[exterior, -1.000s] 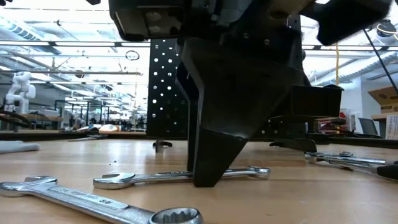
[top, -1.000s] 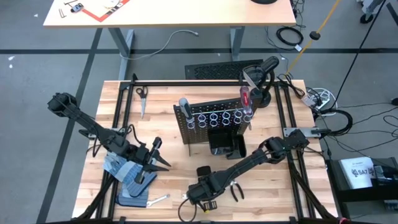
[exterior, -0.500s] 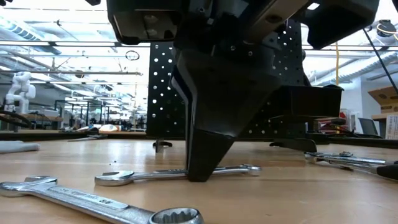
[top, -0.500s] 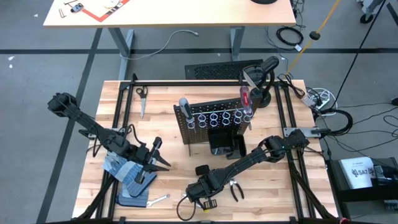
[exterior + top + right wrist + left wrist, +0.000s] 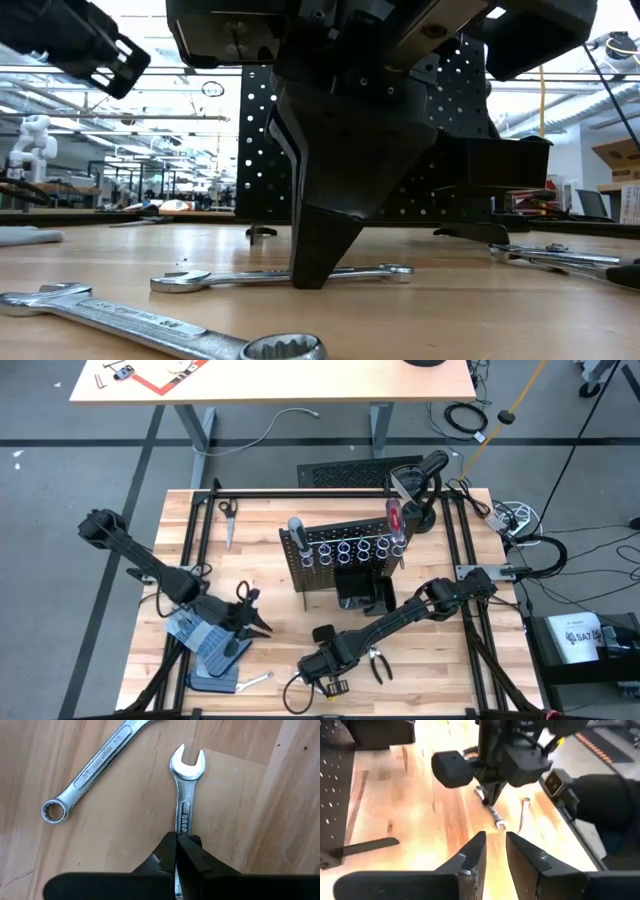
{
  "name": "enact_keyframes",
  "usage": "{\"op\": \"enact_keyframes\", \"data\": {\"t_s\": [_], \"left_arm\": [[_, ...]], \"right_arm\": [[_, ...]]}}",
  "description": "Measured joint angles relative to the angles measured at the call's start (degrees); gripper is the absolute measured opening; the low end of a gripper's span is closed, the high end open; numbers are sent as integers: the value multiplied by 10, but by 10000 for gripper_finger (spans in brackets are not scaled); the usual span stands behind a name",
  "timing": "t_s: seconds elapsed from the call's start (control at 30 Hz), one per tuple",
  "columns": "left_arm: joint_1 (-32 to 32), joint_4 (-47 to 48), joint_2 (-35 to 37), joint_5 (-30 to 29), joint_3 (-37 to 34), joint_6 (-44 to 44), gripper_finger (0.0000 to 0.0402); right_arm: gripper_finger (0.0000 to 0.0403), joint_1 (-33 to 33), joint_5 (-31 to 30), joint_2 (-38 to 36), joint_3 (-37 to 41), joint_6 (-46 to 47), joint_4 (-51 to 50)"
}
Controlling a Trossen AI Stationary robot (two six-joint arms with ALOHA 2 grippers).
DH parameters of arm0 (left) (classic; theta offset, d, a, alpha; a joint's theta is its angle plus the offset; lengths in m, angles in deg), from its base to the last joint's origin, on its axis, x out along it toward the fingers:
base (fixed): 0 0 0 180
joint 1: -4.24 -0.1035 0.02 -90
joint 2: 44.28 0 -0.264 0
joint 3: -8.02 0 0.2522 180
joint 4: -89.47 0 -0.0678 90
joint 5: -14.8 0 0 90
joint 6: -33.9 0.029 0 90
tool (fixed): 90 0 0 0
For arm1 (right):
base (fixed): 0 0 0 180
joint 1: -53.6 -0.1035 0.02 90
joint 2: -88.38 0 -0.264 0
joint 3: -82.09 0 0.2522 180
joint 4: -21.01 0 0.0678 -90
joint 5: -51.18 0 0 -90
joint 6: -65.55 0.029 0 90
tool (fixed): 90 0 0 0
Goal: Hang tools onto peg board
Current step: Hang the silver wrench on the black peg board
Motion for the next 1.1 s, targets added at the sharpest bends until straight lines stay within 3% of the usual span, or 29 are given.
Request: {"op": "enact_keyframes", "data": {"t_s": [0.4,0.73,0.93,1.1], "left_arm": [[0,-44,-125,-25,0,24,82],[-2,-107,-193,-24,0,38,82],[-4,-143,-228,6,0,35,82],[-14,-145,-243,6,0,33,82]], "right_arm": [[1,-1,-25,8,-90,-23,-32],[1,-4,-47,7,-119,-24,-55],[0,-5,-17,6,-119,-6,-39],[38,-14,-29,14,-120,-27,0]]}}
